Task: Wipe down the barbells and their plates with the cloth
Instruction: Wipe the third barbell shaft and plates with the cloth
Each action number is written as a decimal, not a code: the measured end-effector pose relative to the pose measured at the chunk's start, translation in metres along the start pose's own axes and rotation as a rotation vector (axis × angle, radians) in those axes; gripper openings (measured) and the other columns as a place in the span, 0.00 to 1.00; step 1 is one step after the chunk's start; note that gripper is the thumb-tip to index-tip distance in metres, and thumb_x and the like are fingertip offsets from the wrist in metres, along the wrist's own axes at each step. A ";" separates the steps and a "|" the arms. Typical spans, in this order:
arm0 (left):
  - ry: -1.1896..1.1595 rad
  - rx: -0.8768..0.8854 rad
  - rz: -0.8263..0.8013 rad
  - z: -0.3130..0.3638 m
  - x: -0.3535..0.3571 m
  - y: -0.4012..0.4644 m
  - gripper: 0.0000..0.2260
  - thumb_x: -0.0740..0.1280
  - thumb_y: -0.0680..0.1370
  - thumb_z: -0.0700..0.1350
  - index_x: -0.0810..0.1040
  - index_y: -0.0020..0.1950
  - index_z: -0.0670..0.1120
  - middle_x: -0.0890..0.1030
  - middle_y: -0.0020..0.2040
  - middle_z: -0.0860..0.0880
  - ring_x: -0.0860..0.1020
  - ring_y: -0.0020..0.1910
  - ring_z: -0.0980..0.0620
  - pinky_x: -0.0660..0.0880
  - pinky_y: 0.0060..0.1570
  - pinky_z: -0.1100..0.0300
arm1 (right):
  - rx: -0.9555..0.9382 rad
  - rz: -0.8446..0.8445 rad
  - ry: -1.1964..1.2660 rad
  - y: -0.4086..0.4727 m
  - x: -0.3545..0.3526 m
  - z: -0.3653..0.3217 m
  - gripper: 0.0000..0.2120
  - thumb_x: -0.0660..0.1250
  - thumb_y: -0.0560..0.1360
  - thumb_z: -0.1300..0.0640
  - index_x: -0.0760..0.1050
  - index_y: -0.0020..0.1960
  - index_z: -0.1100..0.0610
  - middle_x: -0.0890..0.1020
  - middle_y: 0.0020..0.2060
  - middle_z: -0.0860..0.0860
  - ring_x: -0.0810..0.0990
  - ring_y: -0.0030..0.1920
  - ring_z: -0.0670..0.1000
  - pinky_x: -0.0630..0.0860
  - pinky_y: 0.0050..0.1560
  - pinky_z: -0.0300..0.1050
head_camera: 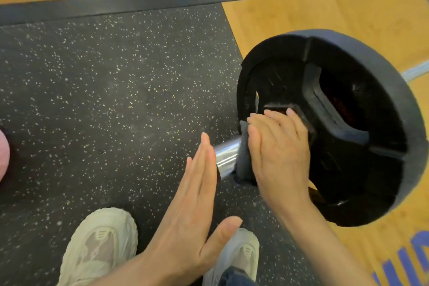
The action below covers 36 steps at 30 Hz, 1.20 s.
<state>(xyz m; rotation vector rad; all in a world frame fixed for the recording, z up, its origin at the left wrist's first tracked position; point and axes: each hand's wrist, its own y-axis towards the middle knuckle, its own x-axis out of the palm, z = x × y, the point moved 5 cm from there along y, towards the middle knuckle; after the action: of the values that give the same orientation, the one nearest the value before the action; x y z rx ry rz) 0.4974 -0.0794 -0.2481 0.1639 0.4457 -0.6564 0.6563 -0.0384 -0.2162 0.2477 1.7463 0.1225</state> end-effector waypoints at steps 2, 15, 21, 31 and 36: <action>-0.001 0.004 -0.009 0.001 0.003 -0.001 0.39 0.46 0.83 0.65 0.36 0.81 0.38 0.37 0.82 0.42 0.43 0.82 0.44 0.45 0.77 0.50 | 0.068 -0.062 0.051 -0.021 -0.001 -0.012 0.21 0.50 0.86 0.54 0.76 0.66 0.64 0.79 0.65 0.57 0.73 0.71 0.57 0.56 0.78 0.54; 0.056 0.039 -0.028 0.001 0.009 -0.009 0.39 0.46 0.84 0.63 0.38 0.80 0.35 0.38 0.82 0.39 0.45 0.82 0.42 0.45 0.78 0.49 | 0.170 -0.176 0.149 -0.038 -0.006 -0.014 0.22 0.49 0.85 0.50 0.71 0.72 0.55 0.73 0.71 0.49 0.64 0.77 0.49 0.49 0.80 0.49; 0.039 0.031 -0.042 0.001 0.011 -0.008 0.38 0.46 0.84 0.63 0.37 0.80 0.36 0.37 0.82 0.40 0.44 0.82 0.42 0.44 0.78 0.51 | 0.098 -0.204 -0.057 0.009 0.005 -0.006 0.21 0.54 0.81 0.51 0.81 0.40 0.54 0.82 0.37 0.51 0.81 0.46 0.54 0.71 0.62 0.47; 0.007 -0.009 -0.012 -0.006 0.004 -0.014 0.38 0.45 0.84 0.63 0.37 0.81 0.37 0.37 0.82 0.42 0.43 0.82 0.42 0.44 0.78 0.50 | -0.101 -0.161 0.041 -0.004 0.003 -0.008 0.17 0.54 0.83 0.55 0.78 0.43 0.57 0.79 0.39 0.50 0.78 0.45 0.55 0.61 0.74 0.48; 0.000 0.025 -0.002 -0.001 0.006 -0.012 0.38 0.45 0.84 0.63 0.38 0.80 0.34 0.37 0.81 0.39 0.43 0.82 0.41 0.45 0.78 0.48 | -0.136 -0.152 0.137 -0.030 0.002 -0.036 0.17 0.53 0.83 0.56 0.82 0.53 0.57 0.83 0.50 0.49 0.78 0.57 0.51 0.58 0.76 0.47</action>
<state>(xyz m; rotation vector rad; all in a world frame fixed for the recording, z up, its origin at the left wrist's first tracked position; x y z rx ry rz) 0.4933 -0.0917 -0.2518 0.1873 0.4379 -0.6638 0.6180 -0.0655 -0.2180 0.0072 1.8768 0.1495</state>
